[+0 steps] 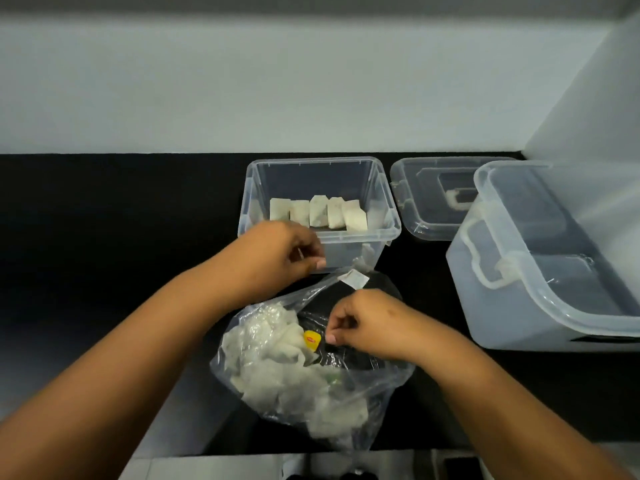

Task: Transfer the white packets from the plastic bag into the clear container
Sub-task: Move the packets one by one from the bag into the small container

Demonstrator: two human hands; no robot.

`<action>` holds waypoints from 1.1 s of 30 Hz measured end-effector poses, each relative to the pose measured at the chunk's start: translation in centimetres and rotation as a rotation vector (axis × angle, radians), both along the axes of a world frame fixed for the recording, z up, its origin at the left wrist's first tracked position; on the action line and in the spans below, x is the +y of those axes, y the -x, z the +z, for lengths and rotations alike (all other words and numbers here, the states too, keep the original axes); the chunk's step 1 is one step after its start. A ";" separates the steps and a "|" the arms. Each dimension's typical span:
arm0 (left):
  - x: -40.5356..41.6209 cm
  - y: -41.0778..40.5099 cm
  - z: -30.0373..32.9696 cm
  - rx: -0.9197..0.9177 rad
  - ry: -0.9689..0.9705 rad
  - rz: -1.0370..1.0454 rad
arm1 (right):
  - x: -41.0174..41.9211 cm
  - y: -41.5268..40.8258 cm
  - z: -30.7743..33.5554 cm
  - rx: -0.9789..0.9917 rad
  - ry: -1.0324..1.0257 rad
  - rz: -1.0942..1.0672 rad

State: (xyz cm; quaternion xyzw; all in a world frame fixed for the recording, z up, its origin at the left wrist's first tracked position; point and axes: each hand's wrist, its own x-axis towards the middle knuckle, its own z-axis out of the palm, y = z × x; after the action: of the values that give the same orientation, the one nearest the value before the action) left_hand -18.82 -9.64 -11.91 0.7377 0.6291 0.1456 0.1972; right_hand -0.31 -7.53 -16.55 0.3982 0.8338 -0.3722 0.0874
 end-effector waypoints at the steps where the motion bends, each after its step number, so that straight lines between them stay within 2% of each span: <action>1: -1.2 0.1 -0.5 0.003 0.030 -0.006 | -0.2 0.2 -0.8 -0.007 -0.001 -0.017; 6: -5.1 0.1 -2.8 0.023 0.055 0.021 | -0.9 1.5 -3.7 -0.012 -0.055 -0.100; 10: -6.9 0.2 -4.0 0.134 0.006 0.059 | -1.2 2.7 -4.6 0.091 -0.194 -0.125; 13: -7.8 0.6 -4.2 0.180 -0.043 0.116 | -1.4 3.6 -4.5 0.173 -0.205 -0.080; 18: -8.4 0.8 -3.8 0.182 -0.070 0.178 | -1.6 4.3 -4.9 0.104 -0.199 0.027; 21: -8.6 0.8 -3.8 0.162 -0.077 0.199 | -1.6 4.2 -5.3 0.133 -0.231 0.038; 29: -8.1 -0.6 -3.9 0.132 -0.136 0.170 | -0.7 1.3 -4.3 0.219 -0.172 -0.109; 33: -7.0 -1.9 -4.2 0.060 -0.118 0.123 | -0.3 -0.7 -3.6 0.217 -0.178 -0.216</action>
State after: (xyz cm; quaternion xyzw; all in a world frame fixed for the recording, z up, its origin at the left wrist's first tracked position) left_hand -16.96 -16.65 -16.08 0.7121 0.6690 0.1722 0.1251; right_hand 0.34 -7.79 -20.17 0.4491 0.8205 -0.3448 -0.0790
